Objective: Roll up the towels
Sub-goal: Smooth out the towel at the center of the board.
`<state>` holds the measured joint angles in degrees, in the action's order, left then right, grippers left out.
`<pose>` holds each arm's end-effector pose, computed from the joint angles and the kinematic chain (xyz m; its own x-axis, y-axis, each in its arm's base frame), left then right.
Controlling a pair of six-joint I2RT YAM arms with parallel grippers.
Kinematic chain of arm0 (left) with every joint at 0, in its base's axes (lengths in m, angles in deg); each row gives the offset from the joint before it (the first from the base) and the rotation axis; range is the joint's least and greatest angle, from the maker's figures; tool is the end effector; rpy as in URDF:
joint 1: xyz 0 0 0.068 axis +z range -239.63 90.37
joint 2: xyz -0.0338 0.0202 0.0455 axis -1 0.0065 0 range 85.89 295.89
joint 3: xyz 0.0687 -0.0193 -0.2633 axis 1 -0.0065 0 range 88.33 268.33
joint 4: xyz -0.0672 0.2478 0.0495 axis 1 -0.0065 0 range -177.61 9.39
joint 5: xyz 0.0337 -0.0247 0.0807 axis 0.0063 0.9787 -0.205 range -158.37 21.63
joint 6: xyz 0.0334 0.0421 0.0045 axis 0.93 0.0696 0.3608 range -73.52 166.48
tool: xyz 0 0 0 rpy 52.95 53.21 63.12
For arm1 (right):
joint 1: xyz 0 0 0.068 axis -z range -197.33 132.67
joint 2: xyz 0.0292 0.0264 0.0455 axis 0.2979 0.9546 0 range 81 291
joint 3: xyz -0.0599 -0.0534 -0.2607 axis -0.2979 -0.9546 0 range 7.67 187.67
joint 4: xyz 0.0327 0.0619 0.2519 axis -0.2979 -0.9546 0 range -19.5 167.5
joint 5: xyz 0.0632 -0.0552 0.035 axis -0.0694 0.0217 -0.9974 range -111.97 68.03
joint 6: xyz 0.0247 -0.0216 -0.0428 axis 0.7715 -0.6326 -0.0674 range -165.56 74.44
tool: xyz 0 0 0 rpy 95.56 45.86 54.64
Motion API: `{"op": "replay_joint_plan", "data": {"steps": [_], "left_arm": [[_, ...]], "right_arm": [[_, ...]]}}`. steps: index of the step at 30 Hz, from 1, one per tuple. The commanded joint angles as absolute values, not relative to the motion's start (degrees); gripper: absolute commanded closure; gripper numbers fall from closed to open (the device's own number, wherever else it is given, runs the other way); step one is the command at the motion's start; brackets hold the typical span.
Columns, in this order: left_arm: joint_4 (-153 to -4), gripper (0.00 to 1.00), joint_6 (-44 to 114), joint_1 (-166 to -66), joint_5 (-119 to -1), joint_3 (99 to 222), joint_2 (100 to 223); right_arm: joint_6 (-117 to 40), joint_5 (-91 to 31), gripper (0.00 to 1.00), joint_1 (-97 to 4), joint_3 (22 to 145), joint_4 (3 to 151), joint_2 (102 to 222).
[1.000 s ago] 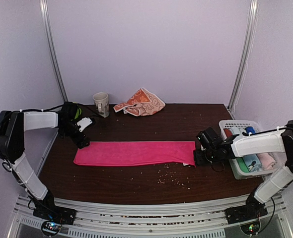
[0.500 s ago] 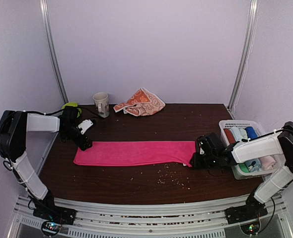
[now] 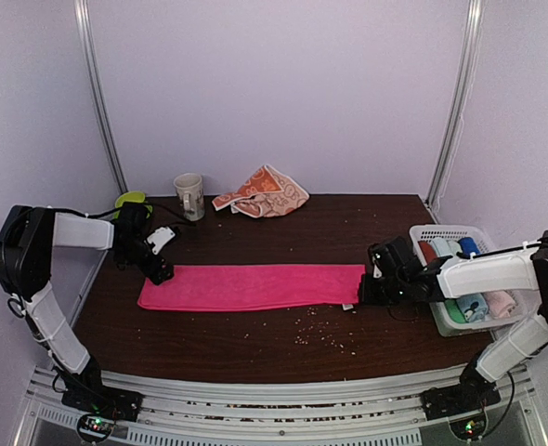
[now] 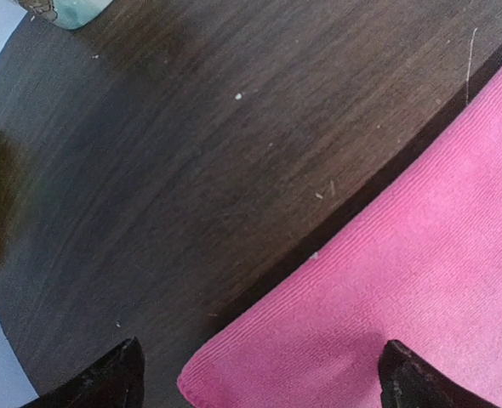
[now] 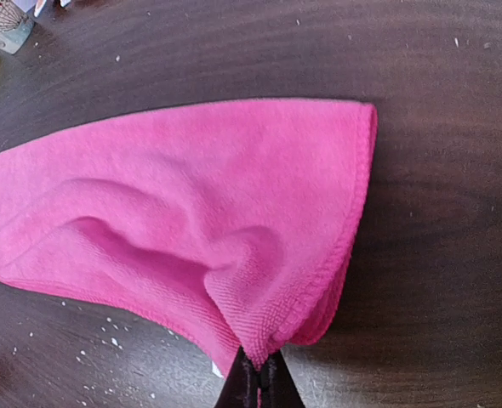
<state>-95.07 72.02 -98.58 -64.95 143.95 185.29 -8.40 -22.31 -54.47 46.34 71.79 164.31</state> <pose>0.3346 -0.0549 0.1546 -0.6774 0.5426 -0.4968 0.5304 0.8281 0.1813 0.2196 0.1667 0.1618 -0.8557 0.1098 -0.5057 -0.1127 0.9143 0.3891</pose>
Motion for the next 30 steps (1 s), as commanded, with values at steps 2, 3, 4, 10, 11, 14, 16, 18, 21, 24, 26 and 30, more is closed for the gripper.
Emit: {"op": "replay_joint_plan", "data": {"steps": [2, 3, 4, 10, 11, 14, 16, 18, 21, 24, 26, 30], "left_arm": [[-92.33, 0.02, 71.26, -98.75, -67.33, 142.96, 187.62], [-92.18, 0.02, 71.23, -98.7, -67.75, 143.0, 187.85], [-92.02, 0.02, 71.18, -98.72, -68.35, 142.96, 187.97], [-91.0, 0.02, 70.5, -98.76, -71.62, 142.79, 188.93], [-90.93, 0.02, 70.4, -98.77, -72.1, 142.89, 189.25], [-90.33, 0.03, 70.03, -98.73, -73.91, 142.76, 189.89], [-90.02, 0.04, 69.89, -98.75, -74.88, 142.69, 190.31], [-89.96, 0.05, 69.79, -98.73, -75.6, 142.94, 190.84], [-89.99, 0.05, 70.08, -98.76, -75.93, 143.1, 191.12], [-90.14, 0.02, 70.22, -98.77, -76.06, 143.34, 190.95], [-90.19, 0.02, 70.36, -98.74, -76.1, 143.36, 190.77], [-90.68, 0.02, 70.79, -98.75, -75.79, 143.83, 190.59]], "right_arm": [[-12.9, -17.91, 1.0, -54.07, 53.88, 66.43, 167.55], [-13.56, -17.27, 1.0, -54.11, 55.08, 65.61, 168.71], [-14.18, -16.49, 1.0, -54.07, 56.08, 64.99, 169.72], [-16.91, -11.15, 1.0, -54.02, 62.05, 60.89, 173.58], [-17.13, -10.86, 1.0, -53.98, 62.48, 60.07, 173.6], [-17.18, -10.42, 1.0, -54.07, 62.01, 58.99, 170.83], [-16.93, -9.97, 1.0, -54.07, 60.98, 58.01, 168.25], [-16.83, -9.98, 1.0, -54.06, 59.55, 57.12, 166.32], [-16.53, -12.12, 1.0, -54.13, 56.23, 57.32, 165.14], [-16.23, -16.23, 1.0, -54.62, 52.42, 59.43, 165.4], [-15.77, -18.24, 1.0, -55.29, 50.18, 61.7, 165.54], [-14.64, -21.48, 1.0, -55.78, 47.97, 65.52, 166.07]]}}
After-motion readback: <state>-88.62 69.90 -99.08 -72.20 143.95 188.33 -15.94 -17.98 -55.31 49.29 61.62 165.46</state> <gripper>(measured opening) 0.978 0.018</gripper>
